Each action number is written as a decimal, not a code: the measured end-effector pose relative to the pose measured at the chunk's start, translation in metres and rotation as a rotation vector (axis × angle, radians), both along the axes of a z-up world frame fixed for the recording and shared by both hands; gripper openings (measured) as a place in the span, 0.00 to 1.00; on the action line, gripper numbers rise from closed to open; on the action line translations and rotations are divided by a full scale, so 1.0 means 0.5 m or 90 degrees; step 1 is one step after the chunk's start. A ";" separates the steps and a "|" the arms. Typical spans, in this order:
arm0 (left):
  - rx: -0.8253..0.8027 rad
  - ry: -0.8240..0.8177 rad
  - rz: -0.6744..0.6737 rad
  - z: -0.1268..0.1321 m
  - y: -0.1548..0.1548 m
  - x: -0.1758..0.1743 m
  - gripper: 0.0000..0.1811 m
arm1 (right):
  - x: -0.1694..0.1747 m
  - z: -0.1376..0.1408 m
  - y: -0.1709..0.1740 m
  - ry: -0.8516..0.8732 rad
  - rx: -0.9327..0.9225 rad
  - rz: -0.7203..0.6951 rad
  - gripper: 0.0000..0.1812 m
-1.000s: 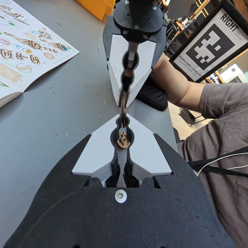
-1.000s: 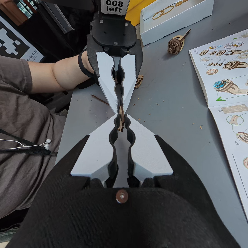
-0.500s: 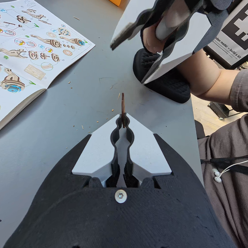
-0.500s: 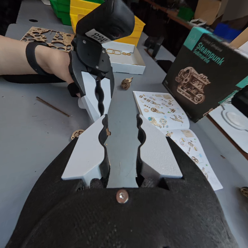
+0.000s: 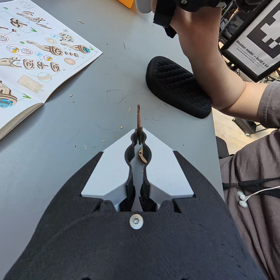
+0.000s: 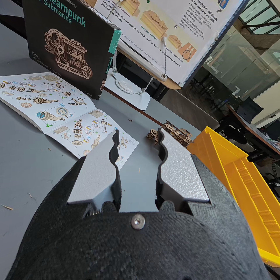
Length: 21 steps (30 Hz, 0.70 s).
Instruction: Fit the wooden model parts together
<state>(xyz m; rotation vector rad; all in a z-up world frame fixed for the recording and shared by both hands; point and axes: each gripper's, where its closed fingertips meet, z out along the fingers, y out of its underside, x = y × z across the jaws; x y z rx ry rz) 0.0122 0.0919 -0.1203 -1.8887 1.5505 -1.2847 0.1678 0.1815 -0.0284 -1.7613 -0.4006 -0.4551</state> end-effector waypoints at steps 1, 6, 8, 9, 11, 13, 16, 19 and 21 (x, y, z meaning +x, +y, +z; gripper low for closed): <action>-0.002 -0.001 -0.001 0.001 -0.001 0.000 0.00 | -0.002 -0.002 0.000 0.000 -0.003 0.003 0.28; -0.026 -0.005 -0.014 0.005 -0.007 -0.003 0.00 | -0.058 -0.034 0.002 0.039 -0.060 0.108 0.31; -0.050 -0.004 -0.028 0.008 -0.016 -0.004 0.00 | -0.180 -0.049 -0.033 0.155 -0.117 0.343 0.31; -0.063 -0.003 -0.038 0.009 -0.022 -0.005 0.00 | -0.246 -0.050 -0.072 0.230 -0.161 0.480 0.29; -0.068 0.006 -0.051 0.005 -0.029 -0.008 0.00 | -0.319 -0.052 -0.136 0.359 -0.262 0.641 0.24; -0.054 0.023 -0.060 -0.006 -0.030 -0.011 0.00 | -0.347 -0.087 -0.167 0.386 -0.370 0.690 0.22; -0.045 0.037 -0.073 -0.014 -0.035 -0.014 0.00 | -0.345 -0.156 -0.167 0.268 -0.422 0.673 0.17; -0.049 0.041 -0.077 -0.018 -0.035 -0.015 0.00 | -0.336 -0.168 -0.165 0.237 -0.426 0.663 0.11; -0.048 0.041 -0.074 -0.019 -0.032 -0.015 0.00 | -0.330 -0.168 -0.166 0.259 -0.443 0.666 0.08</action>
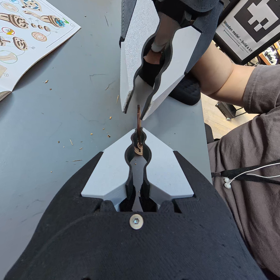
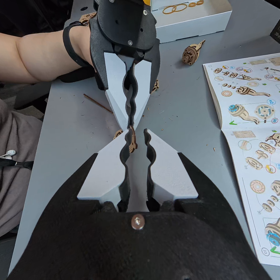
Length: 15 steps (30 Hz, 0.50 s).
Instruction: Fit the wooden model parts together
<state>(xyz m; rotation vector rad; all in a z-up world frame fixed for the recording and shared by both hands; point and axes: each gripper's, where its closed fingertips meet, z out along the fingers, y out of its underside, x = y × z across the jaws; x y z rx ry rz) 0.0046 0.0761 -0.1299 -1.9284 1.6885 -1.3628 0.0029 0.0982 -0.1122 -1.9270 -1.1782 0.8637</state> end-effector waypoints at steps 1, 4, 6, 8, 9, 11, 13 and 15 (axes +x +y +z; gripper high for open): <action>-0.004 -0.001 0.000 0.000 0.001 0.001 0.00 | 0.003 -0.002 -0.003 0.001 -0.014 0.007 0.07; -0.018 -0.008 0.002 0.004 0.003 0.005 0.00 | 0.009 -0.004 -0.002 0.013 -0.041 0.006 0.09; -0.021 -0.013 0.002 0.008 0.007 0.007 0.00 | 0.007 -0.005 -0.006 0.019 -0.057 0.010 0.08; -0.031 -0.019 0.009 0.011 0.012 0.011 0.00 | 0.010 -0.019 -0.005 0.002 -0.066 0.010 0.08; -0.036 -0.017 0.010 0.010 0.015 0.012 0.00 | 0.010 -0.023 -0.010 -0.002 -0.075 0.022 0.04; -0.044 -0.019 0.014 0.007 0.022 0.013 0.01 | 0.009 -0.022 -0.009 0.010 -0.086 0.019 0.01; -0.067 -0.040 0.029 0.013 0.030 0.016 0.02 | 0.010 -0.016 -0.003 0.036 -0.104 0.007 0.00; -0.104 -0.067 0.045 0.024 0.036 0.019 0.04 | 0.012 -0.006 0.003 0.070 -0.120 -0.004 0.00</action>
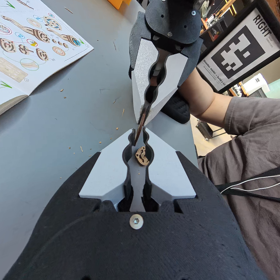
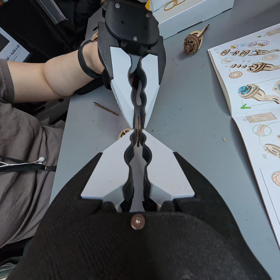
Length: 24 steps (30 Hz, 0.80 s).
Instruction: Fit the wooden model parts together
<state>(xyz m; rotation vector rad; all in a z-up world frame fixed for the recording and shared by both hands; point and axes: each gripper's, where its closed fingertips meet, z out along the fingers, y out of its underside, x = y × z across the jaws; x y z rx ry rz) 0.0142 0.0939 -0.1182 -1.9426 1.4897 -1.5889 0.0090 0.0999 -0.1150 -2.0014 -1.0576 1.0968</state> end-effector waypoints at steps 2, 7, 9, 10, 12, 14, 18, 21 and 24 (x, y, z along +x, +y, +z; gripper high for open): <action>-0.028 -0.016 0.004 0.007 0.000 0.003 0.07 | 0.002 0.016 0.005 0.042 -0.011 -0.009 0.00; 0.002 -0.044 0.013 0.018 0.003 0.010 0.01 | 0.006 0.029 0.011 0.088 -0.044 -0.020 0.00; -0.005 -0.062 0.018 0.028 0.004 0.011 0.01 | 0.006 0.034 0.011 0.101 -0.048 -0.018 0.00; -0.007 -0.067 0.018 0.031 0.004 0.011 0.01 | 0.005 0.036 0.010 0.107 -0.050 -0.016 0.00; 0.000 -0.069 0.016 0.033 0.002 0.010 0.01 | 0.004 0.038 0.009 0.113 -0.053 -0.014 0.00; 0.012 -0.065 0.011 0.031 -0.001 0.008 0.00 | 0.003 0.035 0.006 0.111 -0.060 -0.007 0.01; -0.009 -0.064 0.006 0.031 -0.006 0.006 0.00 | 0.001 0.034 0.001 0.111 -0.067 0.003 0.01; -0.019 -0.057 0.002 0.036 -0.011 0.001 0.00 | -0.003 0.037 -0.003 0.114 -0.067 0.011 0.01; -0.013 -0.063 0.003 0.063 -0.016 -0.012 0.00 | -0.013 0.066 -0.005 0.153 -0.030 0.013 0.03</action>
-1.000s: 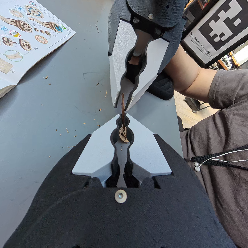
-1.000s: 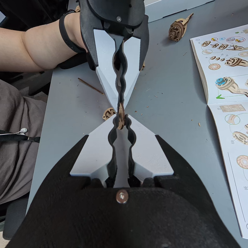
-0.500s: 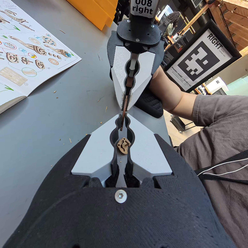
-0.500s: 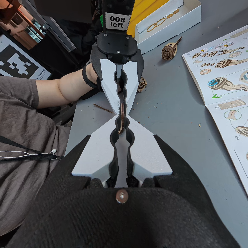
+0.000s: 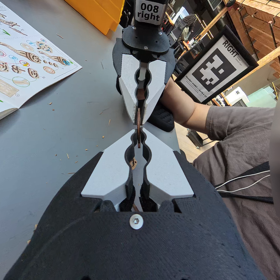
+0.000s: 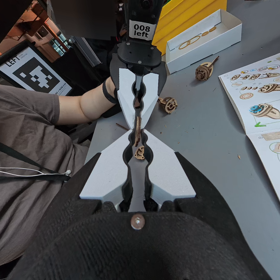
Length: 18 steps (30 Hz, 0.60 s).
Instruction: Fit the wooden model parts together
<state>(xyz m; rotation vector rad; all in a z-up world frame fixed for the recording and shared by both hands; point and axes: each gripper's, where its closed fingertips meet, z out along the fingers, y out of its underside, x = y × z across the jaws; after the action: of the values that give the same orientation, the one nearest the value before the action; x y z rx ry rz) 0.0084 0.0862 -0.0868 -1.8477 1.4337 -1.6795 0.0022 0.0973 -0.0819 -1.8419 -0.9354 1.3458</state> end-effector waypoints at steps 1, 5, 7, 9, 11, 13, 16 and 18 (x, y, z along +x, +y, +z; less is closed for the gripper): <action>0.020 -0.001 0.005 0.012 0.003 -0.009 0.00 | -0.004 0.010 0.003 0.010 0.014 -0.009 0.08; 0.101 -0.069 0.065 0.097 0.047 -0.068 0.00 | -0.006 0.021 0.030 -0.026 0.151 -0.077 0.17; 0.108 -0.138 0.091 0.147 0.072 -0.105 0.00 | -0.026 0.009 0.048 -0.097 0.262 -0.096 0.23; 0.098 -0.204 0.105 0.179 0.091 -0.135 0.00 | -0.072 -0.019 0.057 -0.193 0.354 -0.054 0.30; 0.068 -0.258 0.108 0.199 0.104 -0.155 0.00 | -0.115 -0.055 0.072 -0.295 0.428 0.002 0.36; 0.040 -0.297 0.104 0.213 0.108 -0.165 0.00 | -0.151 -0.061 0.098 -0.342 0.539 0.034 0.36; 0.044 -0.315 0.097 0.221 0.104 -0.170 0.00 | -0.183 -0.083 0.124 -0.389 0.594 0.111 0.35; 0.060 -0.308 0.095 0.217 0.101 -0.168 0.00 | -0.193 -0.111 0.129 -0.407 0.551 0.160 0.35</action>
<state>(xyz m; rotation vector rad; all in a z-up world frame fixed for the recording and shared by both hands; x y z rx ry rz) -0.0756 0.1366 0.0215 -1.3360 1.1217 -1.7859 -0.0940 0.1619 -0.1373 -1.4598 -1.7720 0.2956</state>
